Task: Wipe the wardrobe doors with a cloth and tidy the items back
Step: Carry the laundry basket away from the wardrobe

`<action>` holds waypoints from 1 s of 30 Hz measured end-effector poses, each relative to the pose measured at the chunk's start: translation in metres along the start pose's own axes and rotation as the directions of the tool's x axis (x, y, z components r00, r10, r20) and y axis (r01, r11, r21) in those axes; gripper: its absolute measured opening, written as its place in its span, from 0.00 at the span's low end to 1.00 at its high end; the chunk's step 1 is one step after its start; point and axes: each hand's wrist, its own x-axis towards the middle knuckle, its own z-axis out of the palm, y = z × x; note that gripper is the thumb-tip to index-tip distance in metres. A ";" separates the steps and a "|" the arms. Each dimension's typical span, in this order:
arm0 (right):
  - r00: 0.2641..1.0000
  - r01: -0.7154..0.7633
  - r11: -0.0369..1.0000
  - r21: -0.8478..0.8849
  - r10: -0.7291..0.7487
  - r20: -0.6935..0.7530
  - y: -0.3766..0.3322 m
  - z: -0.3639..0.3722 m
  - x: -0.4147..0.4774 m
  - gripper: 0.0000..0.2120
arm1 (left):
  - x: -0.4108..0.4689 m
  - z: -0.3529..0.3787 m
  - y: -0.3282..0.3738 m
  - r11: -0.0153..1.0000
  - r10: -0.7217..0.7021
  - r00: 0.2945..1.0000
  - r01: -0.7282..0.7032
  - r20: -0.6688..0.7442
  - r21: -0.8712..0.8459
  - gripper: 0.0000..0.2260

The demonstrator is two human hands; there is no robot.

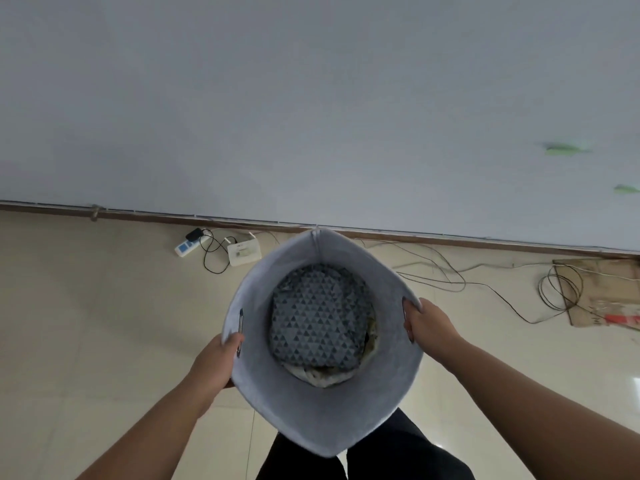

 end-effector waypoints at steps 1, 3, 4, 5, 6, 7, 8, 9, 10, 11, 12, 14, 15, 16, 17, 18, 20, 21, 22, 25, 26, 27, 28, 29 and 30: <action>1.000 -0.006 1.000 0.002 0.006 0.004 -0.004 0.006 0.018 0.23 | 0.017 0.000 0.003 1.000 -0.006 1.000 0.006 -0.003 -0.001 0.14; 1.000 -0.013 1.000 0.001 0.013 0.022 -0.012 0.018 0.055 0.22 | 0.052 0.003 0.008 1.000 -0.023 1.000 0.023 -0.011 -0.002 0.14; 0.999 -0.018 1.000 0.000 0.018 0.034 -0.015 0.026 0.074 0.22 | 0.070 0.005 0.009 0.999 -0.032 0.999 0.031 -0.016 -0.011 0.13; 0.999 -0.021 1.000 0.000 0.021 0.044 -0.019 0.034 0.093 0.21 | 0.089 0.006 0.011 0.999 -0.035 0.999 0.034 -0.023 -0.024 0.13; 0.998 -0.027 1.000 -0.006 0.027 0.057 -0.020 0.044 0.115 0.21 | 0.110 0.009 0.010 0.998 -0.047 0.998 0.046 -0.036 -0.034 0.12; 0.997 -0.031 0.999 -0.016 0.032 0.064 -0.021 0.052 0.133 0.21 | 0.127 0.011 0.010 0.998 -0.053 0.997 0.050 -0.052 -0.046 0.12; 0.998 -0.031 0.999 -0.016 0.032 0.057 -0.024 0.055 0.143 0.21 | 0.137 0.011 0.015 0.997 -0.043 0.997 0.039 -0.063 -0.060 0.11; 0.998 -0.040 0.999 -0.016 0.041 0.056 -0.025 0.062 0.157 0.20 | 0.151 0.013 0.016 0.996 -0.052 0.996 0.047 -0.071 -0.073 0.11; 0.998 -0.045 0.999 -0.016 0.045 0.053 -0.024 0.071 0.177 0.20 | 0.172 0.015 0.014 0.995 -0.066 0.994 0.060 -0.082 -0.078 0.11; 0.998 -0.044 0.999 -0.022 0.045 0.052 -0.024 0.080 0.194 0.19 | 0.191 0.018 0.014 0.995 -0.073 0.993 0.066 -0.092 -0.080 0.10; 0.997 -0.048 0.998 -0.030 0.050 0.060 -0.024 0.089 0.209 0.19 | 0.208 0.020 0.011 0.993 -0.086 0.992 0.078 -0.097 -0.084 0.10; 0.996 -0.047 0.998 -0.038 0.050 0.074 -0.024 0.107 0.238 0.18 | 0.241 0.025 0.005 0.990 -0.106 0.990 0.096 -0.097 -0.099 0.11; 0.996 -0.047 0.998 -0.048 0.050 0.076 -0.021 0.114 0.250 0.18 | 0.256 0.029 0.001 0.990 -0.115 0.988 0.106 -0.099 -0.097 0.10; 0.996 -0.041 0.997 -0.067 0.047 0.080 -0.019 0.121 0.261 0.18 | 0.269 0.034 -0.004 0.989 -0.125 0.987 0.115 -0.102 -0.095 0.10; 0.995 -0.043 0.995 -0.087 0.050 0.085 -0.016 0.127 0.270 0.18 | 0.280 0.038 -0.008 0.988 -0.133 0.986 0.124 -0.103 -0.090 0.11; 0.995 -0.046 0.993 -0.108 0.056 0.088 -0.013 0.133 0.279 0.17 | 0.290 0.041 -0.013 0.988 -0.138 0.985 0.130 -0.103 -0.081 0.12; 0.993 -0.075 0.992 -0.098 0.083 0.080 -0.004 0.144 0.292 0.16 | 0.305 0.048 -0.022 0.989 -0.145 0.984 0.140 -0.103 -0.056 0.13; 0.992 -0.092 0.991 -0.092 0.099 0.072 -0.001 0.147 0.297 0.16 | 0.312 0.051 -0.024 0.989 -0.147 0.984 0.143 -0.100 -0.041 0.12; 0.991 -0.102 0.990 -0.096 0.109 0.071 0.003 0.151 0.301 0.15 | 0.317 0.054 -0.026 0.989 -0.147 0.984 0.146 -0.096 -0.021 0.12; 0.992 -0.107 0.991 -0.081 0.112 0.059 0.010 0.158 0.313 0.14 | 0.328 0.054 -0.028 0.991 -0.123 0.985 0.128 -0.120 0.030 0.11; 0.994 -0.094 0.992 -0.085 0.099 0.053 0.010 0.158 0.316 0.13 | 0.331 0.054 -0.028 0.993 -0.106 0.986 0.112 -0.128 0.042 0.12; 0.995 -0.079 0.993 -0.093 0.084 0.050 0.009 0.158 0.319 0.12 | 0.333 0.053 -0.027 0.994 -0.087 0.988 0.094 -0.129 0.050 0.12; 0.996 -0.064 0.993 -0.100 0.069 0.051 0.009 0.157 0.321 0.11 | 0.334 0.053 -0.026 0.995 -0.073 0.990 0.080 -0.123 0.056 0.11; 0.996 -0.056 0.993 -0.107 0.063 0.059 0.008 0.157 0.321 0.11 | 0.333 0.053 -0.024 0.996 -0.060 0.992 0.067 -0.113 0.057 0.10; 0.995 -0.050 0.993 -0.110 0.059 0.076 0.007 0.155 0.319 0.10 | 0.331 0.053 -0.024 0.997 -0.051 0.994 0.056 -0.098 0.050 0.10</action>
